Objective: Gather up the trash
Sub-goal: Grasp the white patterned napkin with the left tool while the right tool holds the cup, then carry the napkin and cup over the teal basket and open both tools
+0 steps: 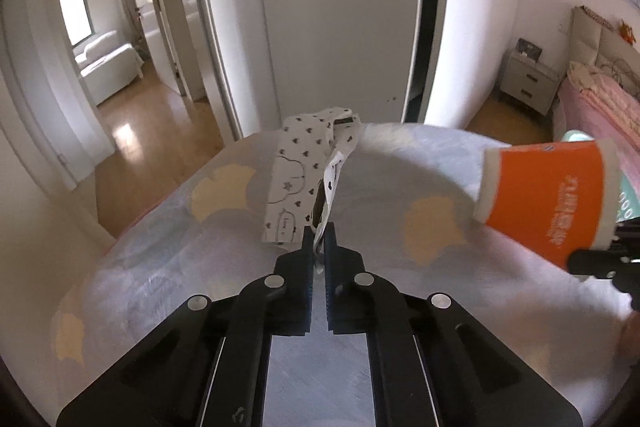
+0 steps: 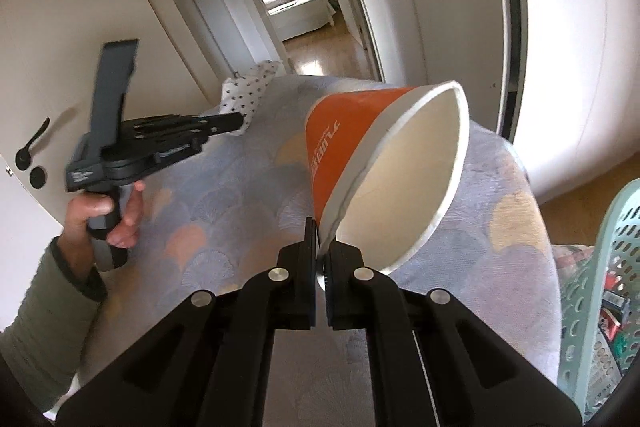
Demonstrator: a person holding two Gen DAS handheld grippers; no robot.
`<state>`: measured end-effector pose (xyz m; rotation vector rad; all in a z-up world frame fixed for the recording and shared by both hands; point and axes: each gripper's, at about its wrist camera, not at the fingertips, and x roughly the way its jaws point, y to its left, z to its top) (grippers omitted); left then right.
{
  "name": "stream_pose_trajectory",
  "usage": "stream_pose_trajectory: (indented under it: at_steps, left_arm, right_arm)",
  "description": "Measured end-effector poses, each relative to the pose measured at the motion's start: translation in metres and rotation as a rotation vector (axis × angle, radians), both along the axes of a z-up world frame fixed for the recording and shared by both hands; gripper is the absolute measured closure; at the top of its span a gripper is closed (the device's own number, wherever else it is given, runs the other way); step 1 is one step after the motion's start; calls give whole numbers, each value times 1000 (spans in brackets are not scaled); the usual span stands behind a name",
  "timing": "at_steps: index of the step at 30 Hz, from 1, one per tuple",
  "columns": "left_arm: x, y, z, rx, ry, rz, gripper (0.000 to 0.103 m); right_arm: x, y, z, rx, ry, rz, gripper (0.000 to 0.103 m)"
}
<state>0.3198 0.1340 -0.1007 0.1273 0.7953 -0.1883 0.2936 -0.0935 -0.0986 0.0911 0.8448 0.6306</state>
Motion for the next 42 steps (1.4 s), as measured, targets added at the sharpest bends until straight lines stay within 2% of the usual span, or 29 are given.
stream_pose_trajectory:
  at_steps: [12,23,29,35,42]
  left_arm:
    - [-51,-39,37,-140,-57,-78,101]
    - [-85,-127,54,-164,-96,-204,101]
    - [-95,-188,65,-186,-114,-296,101]
    - [-91,-253,53,-237,-67,-383,101]
    - [-64,-321,10,-272,79,-428,101]
  right_arm:
    - [-47,-30,33,14,-80,-38,101]
    - [-95,-91,60,35,-140,-121,101]
    - [-115,-152,79,31,-197,-258,101]
    - [-120,-212,81,1,-192,-447,101]
    - [-109,-263,69,-32,-123,-602,101]
